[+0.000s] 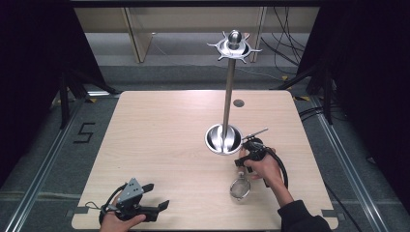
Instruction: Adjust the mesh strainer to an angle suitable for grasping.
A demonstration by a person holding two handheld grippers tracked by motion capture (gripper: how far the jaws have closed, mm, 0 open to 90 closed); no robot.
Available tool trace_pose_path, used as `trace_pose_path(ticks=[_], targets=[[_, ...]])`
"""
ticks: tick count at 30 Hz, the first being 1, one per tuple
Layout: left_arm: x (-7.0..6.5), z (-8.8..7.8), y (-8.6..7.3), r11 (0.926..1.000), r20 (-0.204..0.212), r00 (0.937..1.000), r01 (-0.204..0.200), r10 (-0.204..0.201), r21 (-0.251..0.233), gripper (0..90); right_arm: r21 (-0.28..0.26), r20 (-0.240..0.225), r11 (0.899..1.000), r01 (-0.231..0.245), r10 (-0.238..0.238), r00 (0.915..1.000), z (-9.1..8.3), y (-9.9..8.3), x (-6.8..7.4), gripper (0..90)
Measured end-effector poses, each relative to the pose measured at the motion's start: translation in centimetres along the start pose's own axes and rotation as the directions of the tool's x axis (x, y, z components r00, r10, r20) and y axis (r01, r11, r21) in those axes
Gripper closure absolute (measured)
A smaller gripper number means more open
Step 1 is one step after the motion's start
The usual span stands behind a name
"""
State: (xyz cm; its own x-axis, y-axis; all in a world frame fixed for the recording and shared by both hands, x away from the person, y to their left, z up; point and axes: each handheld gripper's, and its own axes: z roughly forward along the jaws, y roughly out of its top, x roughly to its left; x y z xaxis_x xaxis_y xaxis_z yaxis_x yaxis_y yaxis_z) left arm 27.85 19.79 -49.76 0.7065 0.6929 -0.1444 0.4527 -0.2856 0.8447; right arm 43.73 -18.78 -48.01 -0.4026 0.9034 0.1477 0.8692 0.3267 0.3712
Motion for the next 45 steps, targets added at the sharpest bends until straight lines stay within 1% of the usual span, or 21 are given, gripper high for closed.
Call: trace_pose_path(ticks=[7,9,12,14,15,16,17,20,22,24,25,28,30,31,33,34,38,41,43,44,45], targets=[[-0.1,0.0,0.0,0.9997,-0.008,0.9996,0.026,-0.026,0.004,16.4,0.077,0.032,0.995,0.071,-0.074,0.9968,-0.3,0.1,0.1,54.7],[-0.2,0.0,0.0,0.9996,-0.006,0.9996,0.029,-0.029,0.004,16.4,0.051,0.022,0.989,0.141,-0.142,0.9896,-0.3,-0.1,-0.2,58.1],[-0.1,0.0,0.0,1.0000,-0.006,0.9999,0.008,-0.008,0.004,16.4,0.070,0.017,0.985,0.155,-0.157,0.9875,-0.6,-0.2,-0.4,57.2],[-0.1,0.0,0.0,1.0000,-0.004,1.0000,0.004,-0.004,0.004,16.4,0.111,0.015,0.987,0.118,-0.120,0.9927,-0.9,-0.4,-0.1,53.5],[-0.2,0.1,0.0,0.9998,-0.003,0.9998,0.017,-0.017,-0.005,16.4,0.116,0.017,0.980,0.163,-0.166,0.9859,-1.0,-0.4,-0.2,53.6],[-0.2,0.1,0.0,0.9999,-0.003,0.9999,0.016,-0.016,-0.003,16.4,0.115,0.038,0.982,0.151,-0.156,0.9870,-1.1,-0.6,0.2,53.6],[-0.2,0.1,0.0,0.9999,-0.003,0.9999,0.015,-0.015,-0.002,16.4,0.123,0.040,0.969,0.214,-0.221,0.9745,-1.2,-0.6,0.0,54.7],[-0.1,0.1,0.1,1.0000,0.001,1.0000,0.003,-0.003,0.004,16.4,0.128,0.025,0.971,0.203,-0.208,0.9778,-1.2,-0.8,0.3,56.6],[-0.1,0.1,0.0,1.0000,0.001,1.0000,0.004,-0.004,0.002,16.4,0.150,0.018,0.960,0.237,-0.243,0.9699,-1.0,-0.8,0.1,57.4],[-0.1,0.1,0.0,1.0000,0.001,1.0000,0.009,-0.009,0.001,16.4,0.183,0.020,0.959,0.214,-0.222,0.9749,-0.8,-0.8,0.2,58.2],[-0.1,0.2,0.0,0.9999,0.000,0.9999,0.013,-0.013,-0.003,16.4,0.155,0.030,0.958,0.242,-0.250,0.9678,-0.6,-0.7,-0.1,58.9],[-0.1,0.1,0.1,1.0000,-0.008,1.0000,0.003,-0.003,0.009,16.5,0.191,0.031,0.949,0.250,-0.260,0.9650,-0.8,-0.6,0.0,62.1],[-0.1,0.1,0.0,1.0000,0.003,1.0000,0.003,-0.003,0.002,16.4,0.203,0.041,0.932,0.299,-0.313,0.9488,-0.8,-0.5,-0.2,66.9],[-0.1,0.1,0.0,1.0000,0.002,1.0000,0.002,-0.002,0.002,16.5,0.204,0.042,0.936,0.288,-0.302,0.9522,-0.9,-0.6,-0.1,68.3],[-0.2,0.1,0.0,0.9999,-0.002,0.9999,0.014,-0.014,-0.003,16.4,0.196,0.042,0.922,0.334,-0.349,0.9363,-0.9,-0.7,-0.4,68.5],[-0.2,0.1,0.0,0.9999,-0.003,0.9999,0.013,-0.013,-0.003,16.4,0.196,0.054,0.926,0.323,-0.339,0.9391,-1.0,-0.8,-0.4,68.6],[-0.1,0.2,0.0,0.9999,0.002,0.9999,0.013,-0.013,-0.005,16.4,0.180,0.059,0.918,0.352,-0.368,0.9281,-1.3,-1.1,-0.7,68.6],[0.0,0.1,0.0,1.0000,0.000,1.0000,0.004,-0.004,0.004,16.4,0.126,0.062,0.922,0.367,-0.377,0.9243,-2.1,-1.2,-0.7,68.6],[-0.1,0.1,0.0,0.9997,-0.002,0.9997,0.025,-0.025,0.002,16.4,0.078,0.067,0.931,0.356,-0.362,0.9299,-2.9,-1.3,-0.7,68.7],[0.0,0.1,0.0,1.0000,-0.001,1.0000,0.009,-0.009,0.001,16.4,0.051,0.059,0.925,0.376,-0.378,0.9238,-3.4,-1.3,-0.8,68.7],[0.0,0.1,0.0,0.9999,-0.001,0.9999,0.010,-0.010,0.001,16.5,0.025,0.042,0.939,0.342,-0.343,0.9385,-4.4,-1.5,-0.5,68.7]])
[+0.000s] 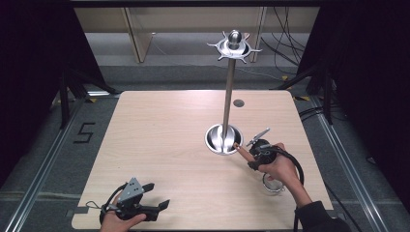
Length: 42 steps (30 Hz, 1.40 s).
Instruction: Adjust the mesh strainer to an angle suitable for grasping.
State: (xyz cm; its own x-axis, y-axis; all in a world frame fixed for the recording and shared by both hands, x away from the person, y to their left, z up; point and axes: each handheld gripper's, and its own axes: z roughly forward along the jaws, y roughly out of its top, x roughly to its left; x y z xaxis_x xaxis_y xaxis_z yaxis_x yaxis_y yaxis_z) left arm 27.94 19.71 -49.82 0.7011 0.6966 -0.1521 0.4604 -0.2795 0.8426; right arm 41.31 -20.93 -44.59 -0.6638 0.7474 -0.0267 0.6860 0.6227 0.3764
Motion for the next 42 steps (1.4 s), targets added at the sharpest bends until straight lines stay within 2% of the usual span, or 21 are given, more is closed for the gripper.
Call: trace_pose_path(ticks=[1,2,5,9,11,13,14,15,17,18,19,20,24,25,26,29,30,36,38,40,42], targets=[[0.0,0.0,0.0,1.0000,-0.001,1.0000,0.006,-0.006,-0.001,16.5,0.000,0.000,1.000,0.000,0.000,1.0000,0.0,0.0,0.0,68.7],[-0.1,-0.1,0.0,0.9999,-0.011,0.9999,0.012,-0.012,0.008,16.5,-0.063,0.001,0.998,-0.011,0.011,0.9999,-0.8,-0.3,0.0,68.7],[0.0,0.0,0.0,1.0000,-0.001,1.0000,0.003,-0.003,-0.003,16.5,-0.121,-0.021,0.992,-0.016,0.013,0.9997,-1.6,-0.6,-0.2,68.8],[0.0,0.0,0.0,0.9999,-0.004,0.9999,0.010,-0.010,-0.006,16.5,-0.249,-0.056,0.968,-0.016,0.002,0.9984,-3.4,-1.2,-0.6,68.7],[0.0,0.0,0.0,0.9998,-0.010,0.9997,0.021,-0.021,-0.003,16.5,-0.358,-0.084,0.933,-0.038,0.009,0.9964,-4.1,-1.7,-0.7,68.8],[0.0,0.0,-0.1,0.9996,-0.011,0.9996,0.027,-0.027,-0.007,16.5,-0.408,-0.098,0.912,-0.042,0.002,0.9952,-5.1,-2.0,-1.0,68.8],[0.0,0.0,-0.1,0.9995,-0.006,0.9995,0.030,-0.030,-0.006,16.5,-0.444,-0.101,0.895,-0.047,0.002,0.9949,-5.6,-2.2,-1.1,68.8],[0.0,0.0,-0.1,0.9995,-0.007,0.9995,0.030,-0.030,-0.006,16.6,-0.492,-0.126,0.866,-0.088,0.028,0.9916,-6.2,-2.4,-1.1,68.8],[-0.1,0.0,0.0,0.9997,-0.006,0.9997,0.023,-0.023,-0.004,16.6,-0.499,-0.125,0.864,-0.073,0.011,0.9921,-6.7,-2.4,-1.2,68.8],[-0.1,-0.1,0.0,0.9999,-0.017,0.9998,0.012,-0.012,0.003,16.6,-0.538,-0.118,0.839,-0.075,0.013,0.9929,-7.5,-2.4,-1.4,68.8],[-0.1,-0.2,0.0,0.9999,-0.018,0.9998,0.010,-0.010,0.006,16.6,-0.538,-0.118,0.839,-0.075,0.013,0.9929,-7.5,-2.4,-1.4,68.8],[0.0,-0.1,0.0,0.9999,-0.002,0.9999,0.016,-0.016,-0.003,16.6,-0.548,-0.126,0.831,-0.091,0.026,0.9917,-7.8,-2.4,-1.4,68.8],[0.0,-0.1,0.0,0.9998,-0.004,0.9998,0.017,-0.017,-0.004,16.6,-0.610,-0.095,0.789,-0.073,0.019,0.9953,-8.7,-2.2,-1.8,68.8],[-0.1,-0.1,0.0,0.9999,-0.008,0.9998,0.016,-0.016,-0.001,16.6,-0.602,-0.108,0.792,-0.098,0.041,0.9933,-8.9,-2.2,-1.7,68.8],[0.0,-0.2,0.1,1.0000,-0.013,0.9999,-0.004,0.004,0.004,16.6,-0.615,-0.100,0.783,-0.092,0.039,0.9942,-9.0,-2.1,-1.7,68.8],[0.0,-0.1,0.0,1.0000,-0.002,1.0000,0.001,-0.001,-0.005,16.6,-0.647,-0.088,0.757,-0.084,0.036,0.9955,-9.5,-1.6,-1.6,68.8],[0.0,-0.1,0.0,0.9998,-0.004,0.9998,0.019,-0.019,-0.004,16.6,-0.638,-0.100,0.765,-0.086,0.029,0.9945,-9.9,-1.5,-1.6,68.8],[0.0,0.0,-0.1,0.9997,-0.007,0.9997,0.024,-0.024,-0.010,16.6,-0.721,-0.081,0.688,-0.076,0.025,0.9964,-12.0,-0.2,-1.4,68.8],[0.0,-0.1,-0.1,0.9997,-0.008,0.9997,0.024,-0.025,-0.007,16.6,-0.738,-0.078,0.670,-0.079,0.033,0.9964,-12.7,0.3,-1.3,68.8],[0.0,-0.1,0.0,0.9999,-0.011,0.9998,0.014,-0.014,-0.005,16.6,-0.748,-0.068,0.659,-0.076,0.038,0.9970,-13.6,1.1,-1.2,68.8],[0.0,0.0,-0.1,0.9997,-0.003,0.9997,0.024,-0.024,-0.009,16.6,-0.748,-0.073,0.659,-0.077,0.033,0.9968,-14.0,1.3,-1.1,68.8]])
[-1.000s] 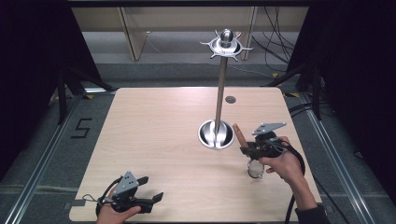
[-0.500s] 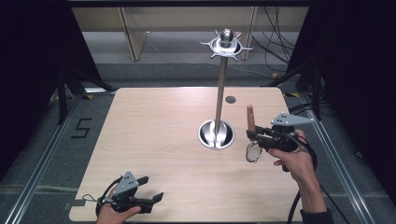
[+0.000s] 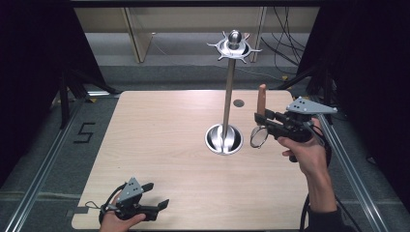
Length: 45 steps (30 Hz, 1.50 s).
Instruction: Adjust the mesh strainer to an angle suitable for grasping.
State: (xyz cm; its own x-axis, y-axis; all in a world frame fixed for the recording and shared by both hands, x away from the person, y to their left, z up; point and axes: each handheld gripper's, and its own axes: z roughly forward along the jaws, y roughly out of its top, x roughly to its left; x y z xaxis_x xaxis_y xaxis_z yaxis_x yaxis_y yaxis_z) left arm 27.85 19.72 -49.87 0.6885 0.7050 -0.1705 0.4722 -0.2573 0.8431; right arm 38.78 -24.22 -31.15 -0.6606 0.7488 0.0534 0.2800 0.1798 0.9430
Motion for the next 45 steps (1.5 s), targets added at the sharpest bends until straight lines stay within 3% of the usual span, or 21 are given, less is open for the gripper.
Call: trace_pose_path(ticks=[3,10,16,20,21,25,27,28,31,32,33,34,35,37,39,41,45], targets=[[0.0,0.0,0.0,1.0000,-0.001,1.0000,0.001,-0.001,-0.002,16.6,-0.010,0.011,0.999,0.030,-0.030,0.9995,-0.1,1.0,0.1,68.8],[0.0,0.0,0.0,1.0000,-0.002,1.0000,0.002,-0.002,-0.001,16.6,-0.028,0.015,0.999,0.017,-0.017,0.9998,-0.2,3.1,0.6,68.8],[0.0,0.0,0.0,1.0000,-0.001,1.0000,0.000,0.000,-0.002,16.6,-0.033,0.016,0.998,0.053,-0.052,0.9985,0.5,4.6,0.6,68.7],[0.0,0.0,0.0,1.0000,-0.003,1.0000,0.002,-0.002,0.000,16.6,-0.019,-0.001,0.999,0.037,-0.037,0.9993,1.0,5.3,0.9,68.8],[0.1,-0.1,0.1,0.9999,-0.009,0.9999,-0.014,0.014,0.006,16.6,-0.017,0.004,0.999,0.038,-0.038,0.9993,1.1,5.6,1.1,68.8],[0.0,0.0,0.0,1.0000,0.000,1.0000,-0.001,0.001,-0.002,16.6,-0.014,0.011,0.998,0.060,-0.060,0.9982,1.4,5.9,1.0,68.8],[0.1,-0.1,0.1,0.9997,0.002,0.9997,-0.024,0.024,0.003,16.6,-0.008,0.011,0.999,0.041,-0.041,0.9991,1.5,6.2,1.1,68.7],[0.0,0.0,0.0,1.0000,0.000,1.0000,-0.004,0.004,-0.001,16.6,-0.012,0.008,0.999,0.045,-0.045,0.9990,1.7,6.3,1.0,68.7],[0.0,0.0,0.0,1.0000,0.000,1.0000,-0.002,0.002,-0.002,16.6,-0.011,0.005,0.999,0.031,-0.031,0.9995,1.9,6.5,1.0,68.7],[0.0,-0.1,0.1,1.0000,-0.009,0.9999,-0.005,0.005,0.004,16.6,-0.011,0.018,0.998,0.055,-0.055,0.9983,2.0,6.6,0.9,68.7],[0.0,0.0,0.0,1.0000,-0.004,1.0000,-0.003,0.003,-0.001,16.6,-0.003,0.015,0.999,0.040,-0.040,0.9991,2.2,6.6,1.0,68.7],[0.0,-0.1,0.1,1.0000,-0.010,0.9999,-0.006,0.007,0.005,16.6,-0.001,0.019,0.998,0.057,-0.057,0.9982,2.3,6.6,0.9,68.7],[0.1,0.0,0.1,0.9999,0.001,0.9999,-0.013,0.013,-0.001,16.6,0.000,0.017,1.000,0.027,-0.027,0.9995,2.4,6.6,1.0,68.7],[0.1,0.0,0.1,0.9996,0.001,0.9996,-0.027,0.027,-0.004,16.6,-0.008,0.017,0.999,0.052,-0.052,0.9985,2.6,6.6,0.8,68.7],[0.1,0.0,0.1,0.9999,0.000,0.9999,-0.017,0.017,-0.002,16.6,0.006,0.019,1.000,0.029,-0.029,0.9994,2.8,6.7,1.1,68.7],[0.1,0.0,0.1,0.9998,0.001,0.9998,-0.019,0.019,-0.003,16.6,0.012,0.022,0.999,0.051,-0.051,0.9984,3.0,6.7,0.9,68.7],[0.1,0.0,0.1,0.9996,0.001,0.9996,-0.027,0.027,-0.003,16.6,0.025,0.020,0.999,0.030,-0.030,0.9994,3.4,6.8,0.9,68.7]])
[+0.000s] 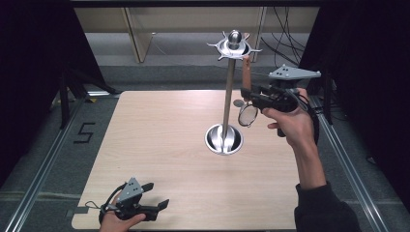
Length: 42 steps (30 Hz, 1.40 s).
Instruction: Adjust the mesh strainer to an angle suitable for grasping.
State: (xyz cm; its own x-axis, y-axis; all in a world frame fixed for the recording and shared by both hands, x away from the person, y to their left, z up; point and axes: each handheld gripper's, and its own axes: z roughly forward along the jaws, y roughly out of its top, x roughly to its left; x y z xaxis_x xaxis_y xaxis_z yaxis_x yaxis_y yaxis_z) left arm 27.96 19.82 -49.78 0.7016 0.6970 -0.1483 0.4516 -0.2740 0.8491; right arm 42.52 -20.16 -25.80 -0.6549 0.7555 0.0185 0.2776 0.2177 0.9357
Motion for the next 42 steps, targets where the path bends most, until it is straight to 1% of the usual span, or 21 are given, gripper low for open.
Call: trace_pose_path(ticks=[10,13,16,18,19,21,22,23,25,27,28,30,31,33,34,35,36,37,39,40,42], targets=[[0.0,0.0,0.0,1.0000,-0.001,1.0000,0.005,-0.005,0.001,16.6,0.006,-0.002,1.000,0.002,-0.002,1.0000,0.6,0.1,-0.2,68.7],[0.0,0.0,0.0,1.0000,0.000,1.0000,-0.007,0.007,0.000,16.6,0.008,0.005,1.000,-0.024,0.024,0.9997,0.7,0.1,0.0,68.6],[0.0,-0.1,0.0,1.0000,-0.001,1.0000,-0.008,0.008,0.005,16.6,0.016,-0.006,1.000,-0.010,0.010,0.9999,0.9,-0.1,-0.2,68.4],[-0.1,-0.1,0.0,1.0000,-0.002,1.0000,0.003,-0.003,0.005,16.6,0.010,0.001,1.000,-0.015,0.015,0.9999,1.0,-0.2,-0.3,68.1],[-0.1,-0.1,0.0,0.9999,-0.002,0.9999,0.010,-0.010,0.005,16.6,0.010,-0.006,0.999,-0.037,0.037,0.9993,1.1,-0.3,-0.2,68.1],[-0.1,-0.1,0.0,0.9998,-0.003,0.9998,0.021,-0.021,0.005,16.6,0.006,-0.002,1.000,-0.031,0.031,0.9995,1.1,-0.5,-0.3,67.4],[0.0,-0.1,0.0,1.0000,-0.001,1.0000,0.000,0.000,0.005,16.6,0.003,-0.001,1.000,-0.027,0.027,0.9996,1.2,-0.6,-0.4,66.6],[0.0,-0.1,0.0,1.0000,-0.001,1.0000,0.002,-0.002,0.005,16.6,0.001,0.002,1.000,-0.022,0.022,0.9998,1.2,-0.6,-0.5,65.7],[-0.2,-0.1,0.0,0.9997,-0.004,0.9997,0.022,-0.022,0.003,16.6,0.003,0.001,0.999,-0.047,0.047,0.9989,1.0,-0.7,-0.6,64.6],[-0.1,-0.1,0.0,0.9998,-0.004,0.9998,0.020,-0.020,0.004,16.6,-0.023,0.007,0.999,-0.041,0.041,0.9991,0.7,-0.8,-0.8,64.0],[0.0,-0.1,0.0,0.9999,0.000,1.0000,-0.010,0.010,0.005,16.6,-0.024,0.001,0.998,-0.053,0.053,0.9986,0.6,-0.9,-0.7,63.0],[0.0,-0.1,0.0,0.9999,0.003,1.0000,-0.003,0.003,0.010,16.6,-0.021,-0.007,0.998,-0.063,0.063,0.9980,0.3,-1.0,-0.6,62.3],[-0.1,-0.1,0.0,0.9999,0.005,1.0000,0.005,-0.005,0.016,16.6,-0.032,-0.002,0.998,-0.048,0.048,0.9988,0.2,-1.2,-0.7,62.1],[-0.2,-0.1,0.0,0.9998,0.000,0.9999,0.015,-0.015,0.015,16.6,-0.031,-0.004,0.997,-0.076,0.076,0.9971,-0.1,-1.6,-0.4,61.4],[0.0,-0.1,0.0,0.9999,0.003,1.0000,-0.006,0.006,0.013,16.6,-0.047,0.003,0.997,-0.063,0.063,0.9980,-0.2,-1.8,-0.4,60.7],[0.0,0.0,0.0,1.0000,-0.001,1.0000,-0.002,0.002,0.008,16.6,-0.048,-0.008,0.995,-0.082,0.082,0.9966,-0.3,-2.1,-0.3,59.8],[0.0,0.0,0.0,1.0000,-0.001,1.0000,0.000,0.000,0.009,16.6,-0.059,-0.007,0.995,-0.075,0.075,0.9972,-0.5,-2.4,-0.3,58.8],[-0.1,0.0,-0.1,0.9997,0.000,0.9997,0.023,-0.023,0.004,16.6,-0.076,-0.020,0.994,-0.082,0.081,0.9965,-0.5,-2.7,-0.4,57.6],[-0.1,0.0,-0.1,0.9998,0.001,0.9999,0.017,-0.017,0.012,16.6,-0.067,-0.022,0.992,-0.104,0.103,0.9944,-0.9,-3.2,-0.2,56.3],[0.0,0.0,0.0,0.9999,0.000,1.0000,-0.007,0.007,0.011,16.6,-0.076,-0.017,0.993,-0.094,0.093,0.9955,-1.0,-3.5,-0.2,55.9],[0.0,0.0,-0.1,1.0000,0.001,1.0000,0.001,-0.001,0.010,16.6,-0.070,-0.005,0.994,-0.083,0.083,0.9965,-1.4,-4.0,-0.1,54.1]])
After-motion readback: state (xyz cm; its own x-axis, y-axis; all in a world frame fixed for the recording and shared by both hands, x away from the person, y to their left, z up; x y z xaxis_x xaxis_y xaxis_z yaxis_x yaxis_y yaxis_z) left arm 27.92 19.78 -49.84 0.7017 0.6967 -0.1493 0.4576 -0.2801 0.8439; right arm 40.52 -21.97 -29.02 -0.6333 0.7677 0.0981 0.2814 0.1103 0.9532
